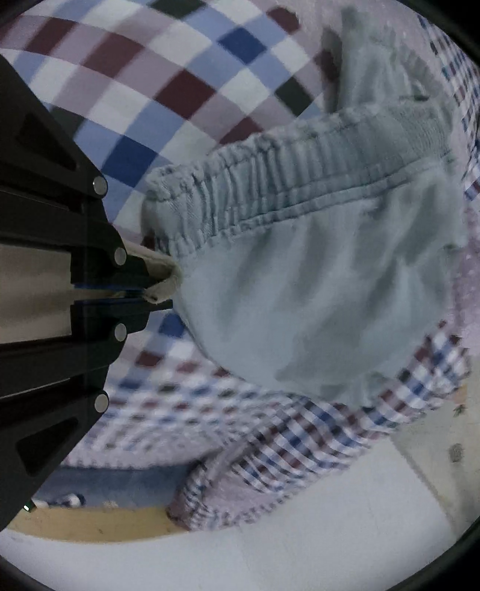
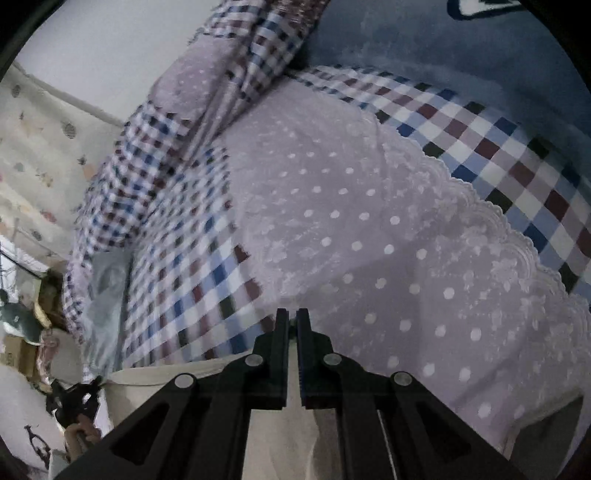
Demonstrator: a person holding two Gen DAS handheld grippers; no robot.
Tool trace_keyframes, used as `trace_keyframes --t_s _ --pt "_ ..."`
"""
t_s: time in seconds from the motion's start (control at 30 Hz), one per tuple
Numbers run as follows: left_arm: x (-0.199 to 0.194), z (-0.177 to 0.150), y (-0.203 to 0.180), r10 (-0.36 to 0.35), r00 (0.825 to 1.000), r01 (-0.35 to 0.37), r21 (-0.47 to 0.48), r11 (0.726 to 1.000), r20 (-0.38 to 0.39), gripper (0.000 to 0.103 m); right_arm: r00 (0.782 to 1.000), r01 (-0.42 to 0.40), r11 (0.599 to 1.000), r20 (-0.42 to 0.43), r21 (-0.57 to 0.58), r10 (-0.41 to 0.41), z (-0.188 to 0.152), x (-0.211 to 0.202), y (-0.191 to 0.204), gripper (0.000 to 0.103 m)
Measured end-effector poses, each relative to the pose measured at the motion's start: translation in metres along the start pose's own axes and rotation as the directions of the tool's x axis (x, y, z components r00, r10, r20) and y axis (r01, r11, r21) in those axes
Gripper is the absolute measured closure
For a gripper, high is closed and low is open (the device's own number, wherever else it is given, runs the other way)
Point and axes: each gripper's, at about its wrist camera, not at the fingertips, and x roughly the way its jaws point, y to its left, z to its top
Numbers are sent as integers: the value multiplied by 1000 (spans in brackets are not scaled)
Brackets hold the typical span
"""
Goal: Fold clothes
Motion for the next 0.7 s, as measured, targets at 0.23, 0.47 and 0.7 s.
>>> trace_keyframes --t_s 0.23,0.47,0.7 --pt "-41 0 10 -129 991 128 32 991 33 40 981 193 978 -22 -81 -195 -15 31 1 83" --pt "-147 -71 25 -179 983 165 256 953 32 33 975 221 956 78 -194 -209 -54 -17 37 56" --pt "-176 -192 56 -137 990 135 313 940 -16 34 993 -45 919 -121 -392 -3 -138 19 152 56"
